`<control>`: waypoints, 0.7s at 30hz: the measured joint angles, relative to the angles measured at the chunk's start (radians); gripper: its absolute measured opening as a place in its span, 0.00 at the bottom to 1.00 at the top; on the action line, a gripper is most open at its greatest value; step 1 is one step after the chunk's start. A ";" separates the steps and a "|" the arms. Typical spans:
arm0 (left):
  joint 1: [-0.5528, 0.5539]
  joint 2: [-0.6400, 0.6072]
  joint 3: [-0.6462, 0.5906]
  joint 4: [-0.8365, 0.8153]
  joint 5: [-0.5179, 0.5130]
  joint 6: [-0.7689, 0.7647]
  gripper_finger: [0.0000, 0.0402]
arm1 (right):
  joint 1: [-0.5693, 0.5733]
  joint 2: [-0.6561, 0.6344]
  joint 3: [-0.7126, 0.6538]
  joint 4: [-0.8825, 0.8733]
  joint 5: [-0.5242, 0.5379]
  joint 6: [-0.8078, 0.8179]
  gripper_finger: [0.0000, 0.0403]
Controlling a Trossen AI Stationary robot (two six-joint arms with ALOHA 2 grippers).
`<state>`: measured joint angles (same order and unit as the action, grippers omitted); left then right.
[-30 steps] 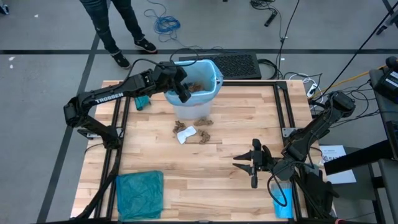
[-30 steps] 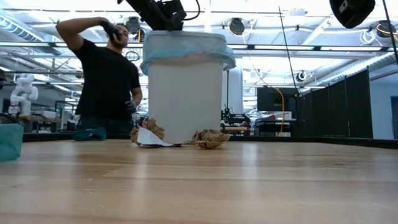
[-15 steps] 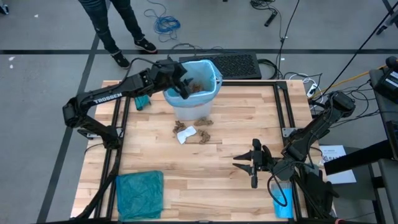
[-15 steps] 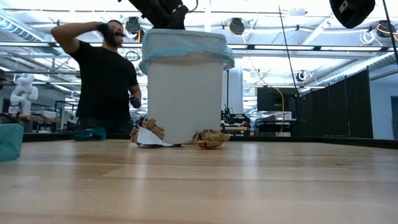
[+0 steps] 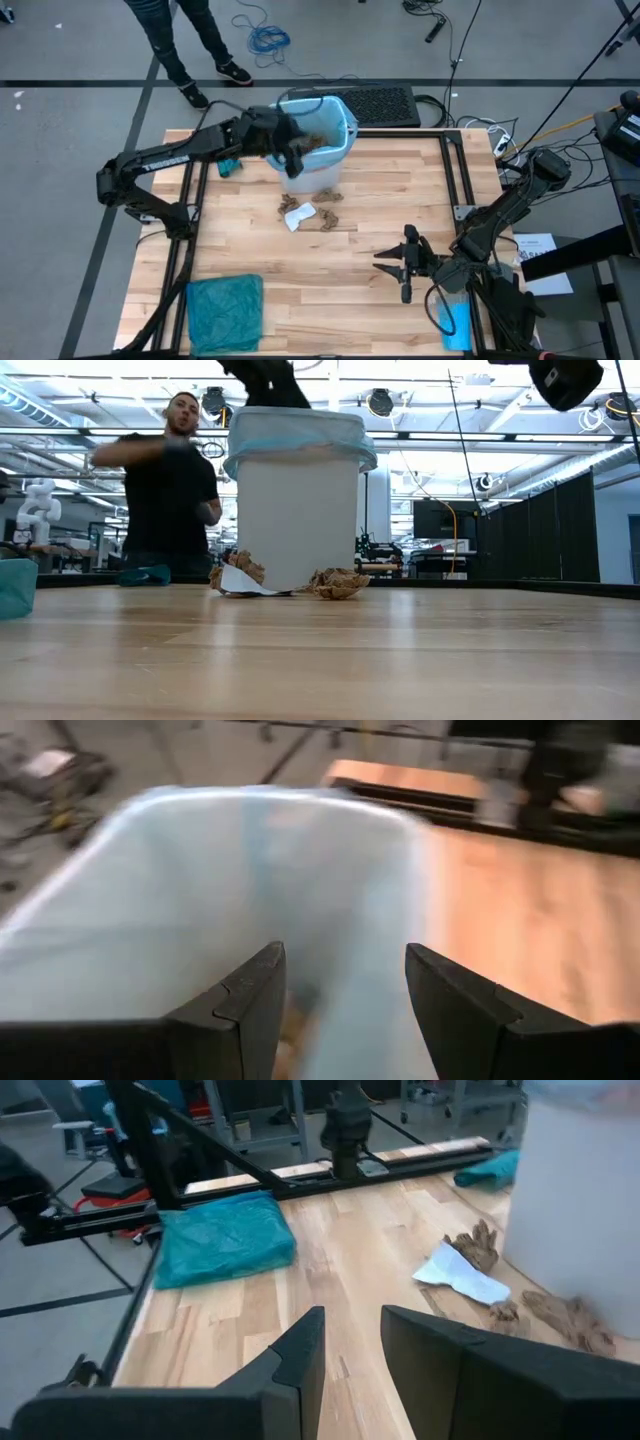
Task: Place trash/remove bag and relplace
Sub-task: Put the brown paper into the blue trash bag inside the white trash bin
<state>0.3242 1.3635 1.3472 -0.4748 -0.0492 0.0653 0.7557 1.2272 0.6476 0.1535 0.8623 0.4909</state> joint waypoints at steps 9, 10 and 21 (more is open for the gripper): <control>-0.340 -0.094 -0.004 -0.105 -0.154 0.001 0.50 | -0.187 0.151 0.000 0.122 -0.063 0.036 0.23; -0.378 -0.099 -0.012 -0.104 -0.170 0.001 0.50 | -0.220 0.167 0.000 0.162 -0.113 0.019 0.23; -0.672 -0.089 -0.225 -0.030 -0.264 -0.173 0.50 | -0.522 0.331 0.000 0.277 -0.421 0.037 0.23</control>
<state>-0.3476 1.2743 1.1219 -0.5053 -0.3129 -0.1073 0.2335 1.5586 0.6479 0.4301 0.4416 0.5278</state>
